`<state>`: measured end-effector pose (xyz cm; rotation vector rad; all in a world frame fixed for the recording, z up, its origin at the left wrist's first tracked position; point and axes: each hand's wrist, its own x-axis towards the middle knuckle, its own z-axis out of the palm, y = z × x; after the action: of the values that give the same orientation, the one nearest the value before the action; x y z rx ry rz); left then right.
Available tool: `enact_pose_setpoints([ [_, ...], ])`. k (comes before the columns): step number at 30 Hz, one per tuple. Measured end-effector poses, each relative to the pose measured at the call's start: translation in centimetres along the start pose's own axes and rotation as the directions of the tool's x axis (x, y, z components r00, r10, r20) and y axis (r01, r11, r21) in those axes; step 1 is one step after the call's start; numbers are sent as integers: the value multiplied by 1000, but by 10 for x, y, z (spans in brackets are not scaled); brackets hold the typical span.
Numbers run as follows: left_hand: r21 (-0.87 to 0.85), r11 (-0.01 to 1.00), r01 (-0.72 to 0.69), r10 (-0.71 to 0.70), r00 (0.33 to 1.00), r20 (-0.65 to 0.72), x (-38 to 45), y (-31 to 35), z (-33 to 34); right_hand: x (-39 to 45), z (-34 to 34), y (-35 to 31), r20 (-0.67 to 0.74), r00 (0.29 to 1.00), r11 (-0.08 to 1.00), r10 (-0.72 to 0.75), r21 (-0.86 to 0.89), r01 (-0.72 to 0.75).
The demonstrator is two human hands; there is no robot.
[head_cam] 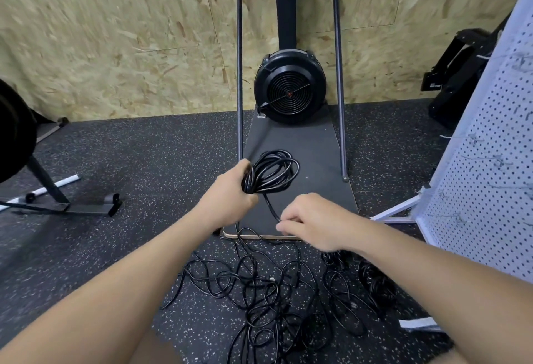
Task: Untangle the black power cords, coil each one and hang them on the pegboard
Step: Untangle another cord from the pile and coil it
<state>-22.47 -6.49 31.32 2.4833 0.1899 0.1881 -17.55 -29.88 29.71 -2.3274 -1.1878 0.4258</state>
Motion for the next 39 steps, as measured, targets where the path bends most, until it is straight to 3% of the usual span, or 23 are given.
enact_pose_setpoints([
  [4, 216, 976, 28, -25, 1000, -17, -3, -3, 25, -15, -5, -30, 52, 985, 930, -162, -325, 170],
  [9, 484, 861, -155, 108, 986, 124, -15, -4, 47, -27, -34, -25, -45, 977, 926, -208, -331, 182],
  [13, 589, 705, -395, 267, 917, 295, -26, 6, 51, -20, -43, 3, -165, 967, 972, -195, -166, 168],
  [18, 381, 688, -618, 469, 779, 417, -43, 15, 45, -12, -45, 26, -149, 984, 968, -96, 218, 127],
  [21, 252, 694, -674, 585, 732, 348, -53, 24, 37, -8, -44, 35, -157, 986, 915, -49, 389, 107],
  [26, 150, 852, -502, 497, 865, 71, -51, 31, 9, -11, -52, 48, -134, 988, 808, 78, 589, 16],
  [29, -18, 937, -348, 348, 937, 19, -51, 33, 2, -10, -47, 57, -139, 987, 860, 81, 510, 1],
  [31, -118, 948, -296, 295, 955, -28, -48, 34, 4, -5, -38, 59, -109, 983, 896, 145, 437, -83],
  [33, -192, 954, -230, 220, 973, -73, -41, 33, 7, -4, -29, 57, -34, 987, 857, 157, 501, -119],
  [36, -165, 965, -203, 185, 975, -120, -32, 27, 9, -9, -26, 41, -6, 990, 840, 143, 530, -118],
  [39, -116, 987, -109, 88, 981, -172, -21, 17, 13, -15, -22, 26, 2, 998, 922, 69, 381, -65],
])
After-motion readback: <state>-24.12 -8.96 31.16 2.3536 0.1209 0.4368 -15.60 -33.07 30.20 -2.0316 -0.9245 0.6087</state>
